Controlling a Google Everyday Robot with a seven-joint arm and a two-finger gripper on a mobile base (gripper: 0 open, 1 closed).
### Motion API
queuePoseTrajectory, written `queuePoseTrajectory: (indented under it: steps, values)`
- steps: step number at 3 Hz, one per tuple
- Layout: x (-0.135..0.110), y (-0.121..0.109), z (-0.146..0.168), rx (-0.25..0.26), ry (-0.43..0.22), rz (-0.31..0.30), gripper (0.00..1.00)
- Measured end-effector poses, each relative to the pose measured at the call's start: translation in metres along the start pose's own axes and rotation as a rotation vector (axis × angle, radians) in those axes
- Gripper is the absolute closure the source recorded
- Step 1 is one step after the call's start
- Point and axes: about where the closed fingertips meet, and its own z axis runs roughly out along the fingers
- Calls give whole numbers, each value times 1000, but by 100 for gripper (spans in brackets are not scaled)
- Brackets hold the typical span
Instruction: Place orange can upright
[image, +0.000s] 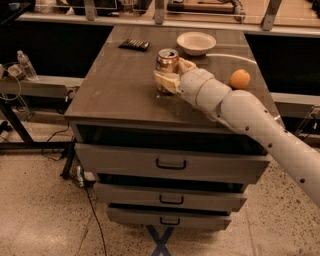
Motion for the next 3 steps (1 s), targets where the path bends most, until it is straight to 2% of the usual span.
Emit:
queuePoseTrajectory:
  steps: [1, 2, 3]
  values:
    - [0, -12, -6, 29, 15, -7, 0]
    - [-13, -49, -25, 77, 37, -21, 0]
    - [-45, -118, -60, 158, 46, -40, 0]
